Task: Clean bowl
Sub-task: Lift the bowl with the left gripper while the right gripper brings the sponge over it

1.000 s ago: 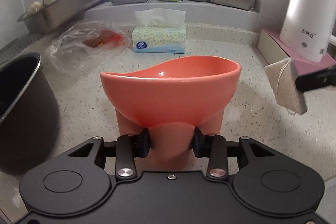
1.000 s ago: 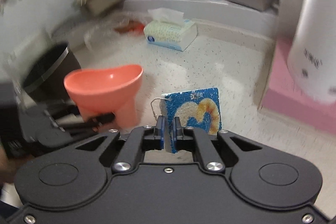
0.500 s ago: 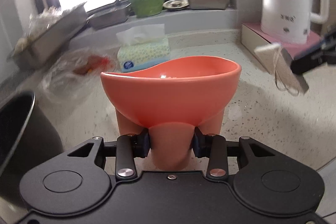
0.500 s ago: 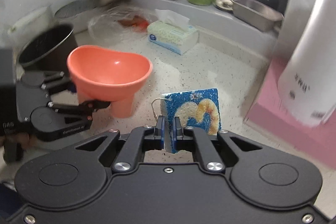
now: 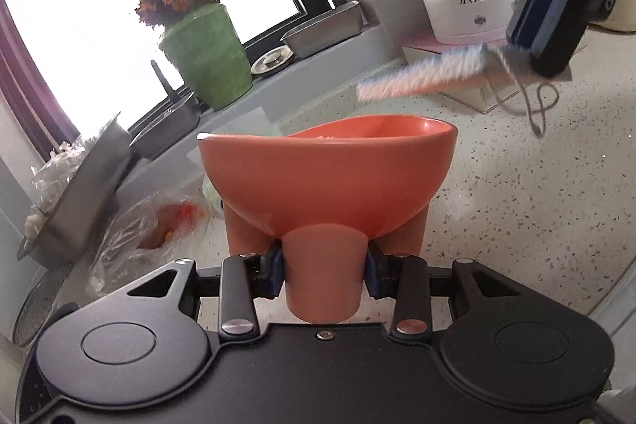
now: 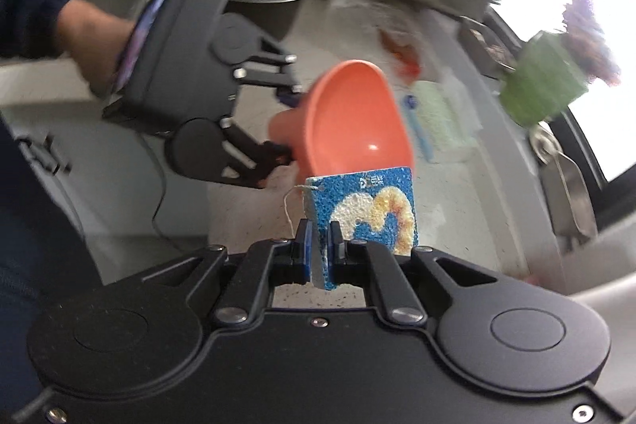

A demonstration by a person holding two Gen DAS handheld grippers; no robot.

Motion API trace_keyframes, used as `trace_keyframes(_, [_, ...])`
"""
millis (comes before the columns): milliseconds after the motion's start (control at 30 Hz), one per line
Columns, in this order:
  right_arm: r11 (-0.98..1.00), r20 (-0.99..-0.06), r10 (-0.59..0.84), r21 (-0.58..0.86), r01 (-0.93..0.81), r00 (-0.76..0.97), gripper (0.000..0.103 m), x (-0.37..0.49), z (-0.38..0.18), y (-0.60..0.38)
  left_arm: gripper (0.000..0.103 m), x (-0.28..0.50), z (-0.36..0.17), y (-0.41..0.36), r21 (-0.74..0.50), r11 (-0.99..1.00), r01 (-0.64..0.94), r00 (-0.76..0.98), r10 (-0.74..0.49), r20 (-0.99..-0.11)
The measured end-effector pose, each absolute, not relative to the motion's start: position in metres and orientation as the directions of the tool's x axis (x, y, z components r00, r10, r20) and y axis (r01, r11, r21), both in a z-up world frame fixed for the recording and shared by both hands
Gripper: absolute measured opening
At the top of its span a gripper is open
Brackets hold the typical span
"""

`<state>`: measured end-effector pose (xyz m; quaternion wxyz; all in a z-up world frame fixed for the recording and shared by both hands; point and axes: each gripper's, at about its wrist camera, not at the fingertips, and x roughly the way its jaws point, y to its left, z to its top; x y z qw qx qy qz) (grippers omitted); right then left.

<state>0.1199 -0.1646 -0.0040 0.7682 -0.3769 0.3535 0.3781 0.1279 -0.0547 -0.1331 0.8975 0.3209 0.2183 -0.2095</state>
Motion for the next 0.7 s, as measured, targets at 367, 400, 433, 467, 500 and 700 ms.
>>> trace_keyframes(367, [0.424, -0.872, 0.384, -0.125, -0.897, 0.303, 0.006, 0.141, -0.013, -0.147, 0.037, 0.107, -0.155, -0.058, 0.491, 0.666, 0.562, 0.806, -0.308, -0.505])
trace_keyframes(400, [0.43, -0.87, 0.393, -0.111, -0.896, 0.297, 0.006, 0.143, -0.012, -0.146, 0.037, 0.106, -0.156, -0.058, 0.489, 0.669, 0.56, 0.808, -0.311, -0.501])
trace_keyframes(433, [0.436, -0.868, 0.401, -0.1, -0.895, 0.292, 0.006, 0.145, -0.011, -0.145, 0.038, 0.106, -0.156, -0.057, 0.486, 0.674, 0.557, 0.81, -0.312, -0.496])
trace_keyframes(467, [0.441, -0.866, 0.408, -0.088, -0.893, 0.287, 0.006, 0.147, -0.01, -0.144, 0.037, 0.105, -0.157, -0.056, 0.482, 0.679, 0.554, 0.813, -0.316, -0.49])
trace_keyframes(500, [0.449, -0.864, 0.417, -0.072, -0.891, 0.28, 0.005, 0.151, -0.009, -0.144, 0.038, 0.105, -0.157, -0.056, 0.48, 0.682, 0.552, 0.814, -0.318, -0.485])
trace_keyframes(700, [0.498, -0.841, 0.486, 0.045, -0.866, 0.236, 0.004, 0.17, 0.001, -0.147, 0.038, 0.099, -0.155, -0.053, 0.455, 0.694, 0.557, 0.813, -0.347, -0.467])
